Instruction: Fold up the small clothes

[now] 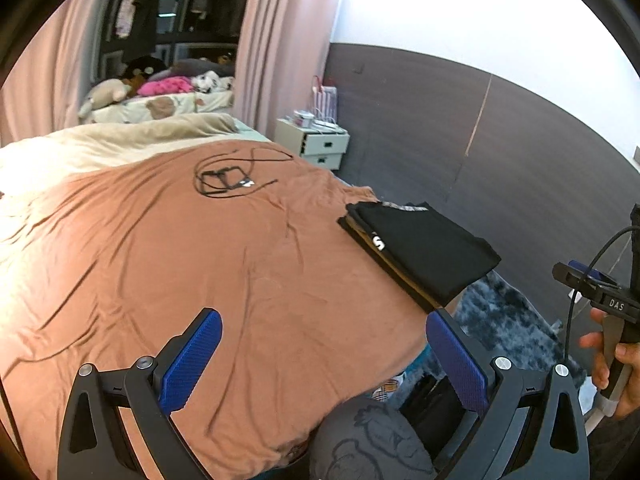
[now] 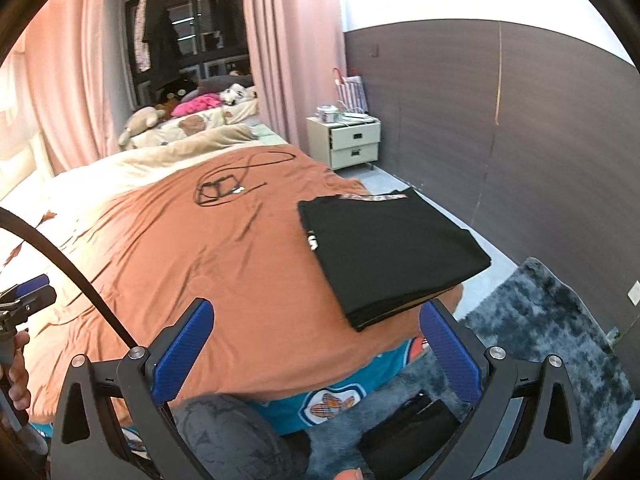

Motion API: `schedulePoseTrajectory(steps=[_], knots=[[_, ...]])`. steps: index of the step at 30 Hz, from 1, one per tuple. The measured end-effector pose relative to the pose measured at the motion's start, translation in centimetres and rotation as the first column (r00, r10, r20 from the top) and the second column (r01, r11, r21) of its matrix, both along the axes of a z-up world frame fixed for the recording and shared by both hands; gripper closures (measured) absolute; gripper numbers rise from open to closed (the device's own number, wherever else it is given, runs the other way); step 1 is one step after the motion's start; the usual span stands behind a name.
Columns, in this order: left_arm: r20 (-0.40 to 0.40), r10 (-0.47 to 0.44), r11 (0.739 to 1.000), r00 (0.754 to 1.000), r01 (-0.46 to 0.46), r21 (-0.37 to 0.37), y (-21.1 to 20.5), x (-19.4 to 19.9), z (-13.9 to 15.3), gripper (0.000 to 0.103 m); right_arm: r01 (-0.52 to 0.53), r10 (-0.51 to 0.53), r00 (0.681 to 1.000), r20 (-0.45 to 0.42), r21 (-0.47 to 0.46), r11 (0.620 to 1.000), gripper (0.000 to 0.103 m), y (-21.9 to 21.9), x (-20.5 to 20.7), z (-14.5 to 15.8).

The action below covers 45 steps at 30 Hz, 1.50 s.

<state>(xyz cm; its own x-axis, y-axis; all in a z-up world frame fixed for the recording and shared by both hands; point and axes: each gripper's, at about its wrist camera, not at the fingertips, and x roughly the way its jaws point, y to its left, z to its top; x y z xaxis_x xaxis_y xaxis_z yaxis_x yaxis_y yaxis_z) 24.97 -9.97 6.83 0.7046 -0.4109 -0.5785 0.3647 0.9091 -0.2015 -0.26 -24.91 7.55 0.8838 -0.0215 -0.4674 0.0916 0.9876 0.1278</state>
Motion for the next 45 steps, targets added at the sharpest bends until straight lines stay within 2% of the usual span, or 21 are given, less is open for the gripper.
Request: schedulePoseTrajectory(steps=[12, 23, 37, 45], knots=[[0.073, 0.103, 0.995, 0.992, -0.102, -0.014, 5.6, -6.8, 0.6, 0.000, -0.026, 0.026, 0.998, 0.062, -0.014, 1.000, 0.000, 1.8, -5.3, -1.8], [0.118, 0.197, 0.980, 0.973, -0.198, -0.001, 9.8, -12.5, -0.5, 0.000, -0.043, 0.044, 0.993, 0.110, -0.020, 0.999, 0.000, 4.9, -9.1, -5.0], [0.143, 0.254, 0.961, 0.957, -0.266, 0.076, 11.7, -19.0, -4.2, 0.000, -0.091, 0.089, 0.989, 0.119, 0.007, 0.996, 0.000, 5.8, -12.8, -8.5], [0.155, 0.277, 0.955, 0.948, -0.289, 0.064, 12.2, -21.5, -5.6, 0.000, -0.108, 0.105, 0.989, 0.105, 0.021, 0.994, 0.000, 5.6, -14.3, -9.8]])
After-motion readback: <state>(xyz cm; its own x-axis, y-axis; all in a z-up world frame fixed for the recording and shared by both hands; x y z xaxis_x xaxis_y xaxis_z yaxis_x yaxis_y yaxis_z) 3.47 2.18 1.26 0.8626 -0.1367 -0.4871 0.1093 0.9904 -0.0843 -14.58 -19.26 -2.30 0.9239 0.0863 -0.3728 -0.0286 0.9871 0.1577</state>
